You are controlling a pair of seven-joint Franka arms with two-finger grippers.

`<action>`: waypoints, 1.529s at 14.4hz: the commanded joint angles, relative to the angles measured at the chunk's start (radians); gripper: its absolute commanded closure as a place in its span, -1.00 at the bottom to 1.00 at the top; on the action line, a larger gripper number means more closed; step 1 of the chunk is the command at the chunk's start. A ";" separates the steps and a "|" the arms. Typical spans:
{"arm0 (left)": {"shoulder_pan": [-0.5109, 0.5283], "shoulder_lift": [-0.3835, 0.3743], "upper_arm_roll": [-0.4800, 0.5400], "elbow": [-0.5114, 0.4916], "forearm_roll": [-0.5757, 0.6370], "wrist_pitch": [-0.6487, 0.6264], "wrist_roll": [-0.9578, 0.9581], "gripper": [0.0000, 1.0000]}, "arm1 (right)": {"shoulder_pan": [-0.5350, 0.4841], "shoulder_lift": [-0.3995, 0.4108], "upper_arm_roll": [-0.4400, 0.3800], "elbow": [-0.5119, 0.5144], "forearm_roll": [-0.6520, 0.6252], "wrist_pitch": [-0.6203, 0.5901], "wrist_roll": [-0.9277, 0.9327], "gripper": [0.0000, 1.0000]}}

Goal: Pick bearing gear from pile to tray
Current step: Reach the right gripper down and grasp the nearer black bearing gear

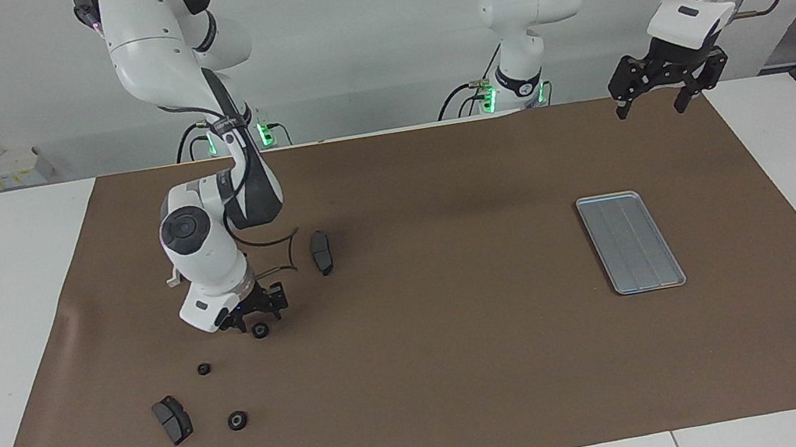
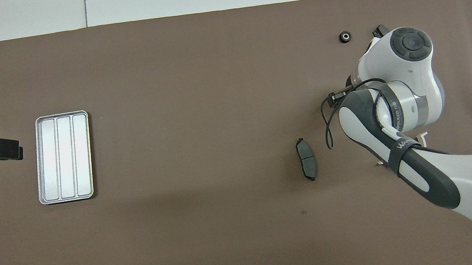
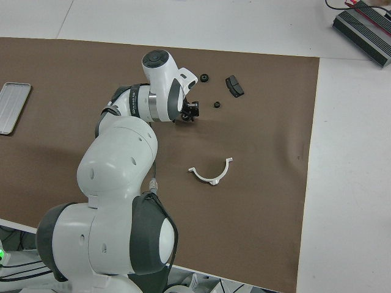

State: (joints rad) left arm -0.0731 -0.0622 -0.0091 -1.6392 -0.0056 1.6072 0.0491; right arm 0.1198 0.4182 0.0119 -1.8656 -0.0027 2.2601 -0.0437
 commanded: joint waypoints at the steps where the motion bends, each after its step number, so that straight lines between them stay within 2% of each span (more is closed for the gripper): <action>1: 0.002 -0.002 0.005 -0.001 -0.014 -0.013 0.012 -1.00 | -0.009 -0.016 0.005 -0.024 -0.019 0.016 0.024 -0.01; 14: 0.002 -0.002 0.005 -0.001 -0.014 -0.013 0.012 -1.00 | -0.012 -0.013 0.005 -0.023 -0.019 0.044 0.024 0.62; 18: 0.002 -0.002 0.005 -0.001 -0.014 -0.013 0.012 -1.00 | -0.009 -0.015 0.007 -0.012 -0.019 0.041 0.024 0.69; 22: 0.002 -0.002 0.005 -0.001 -0.014 -0.013 0.012 -1.00 | 0.035 -0.035 0.007 0.026 -0.019 0.012 0.021 0.74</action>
State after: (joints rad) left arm -0.0731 -0.0622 -0.0091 -1.6392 -0.0056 1.6072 0.0491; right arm 0.1287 0.4090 0.0138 -1.8509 -0.0028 2.2819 -0.0434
